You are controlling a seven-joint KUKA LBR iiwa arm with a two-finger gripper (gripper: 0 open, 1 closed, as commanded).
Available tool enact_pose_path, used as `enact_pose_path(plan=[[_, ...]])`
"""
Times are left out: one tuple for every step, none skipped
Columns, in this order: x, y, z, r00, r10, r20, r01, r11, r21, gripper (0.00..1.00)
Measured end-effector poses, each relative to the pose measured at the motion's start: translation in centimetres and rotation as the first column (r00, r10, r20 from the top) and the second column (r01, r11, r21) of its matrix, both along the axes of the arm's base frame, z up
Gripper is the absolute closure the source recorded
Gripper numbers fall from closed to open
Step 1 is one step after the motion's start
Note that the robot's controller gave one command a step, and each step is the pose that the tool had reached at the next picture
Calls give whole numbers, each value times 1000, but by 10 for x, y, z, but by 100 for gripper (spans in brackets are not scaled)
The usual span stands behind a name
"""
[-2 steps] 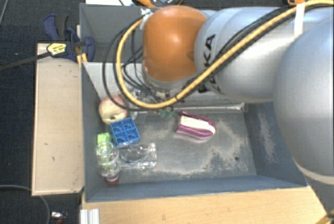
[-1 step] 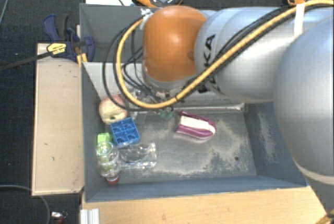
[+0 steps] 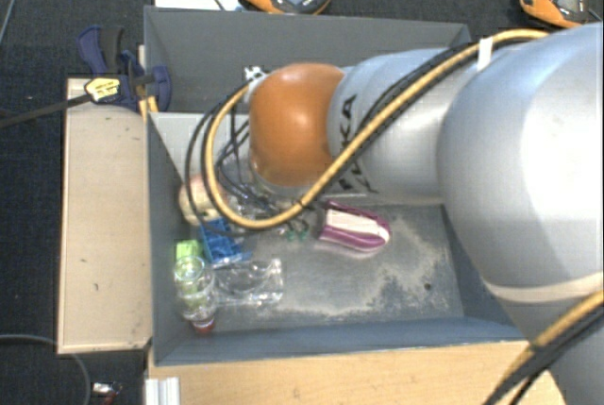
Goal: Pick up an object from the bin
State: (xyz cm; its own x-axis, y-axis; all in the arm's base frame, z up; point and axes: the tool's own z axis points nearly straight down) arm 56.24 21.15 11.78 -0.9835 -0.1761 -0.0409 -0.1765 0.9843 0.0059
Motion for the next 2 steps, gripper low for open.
enact_pose_path(plan=[[1,1,6,1000,20,5,-20,1000,0,100],[15,-1,-8,998,58,36,-59,998,12,100]])
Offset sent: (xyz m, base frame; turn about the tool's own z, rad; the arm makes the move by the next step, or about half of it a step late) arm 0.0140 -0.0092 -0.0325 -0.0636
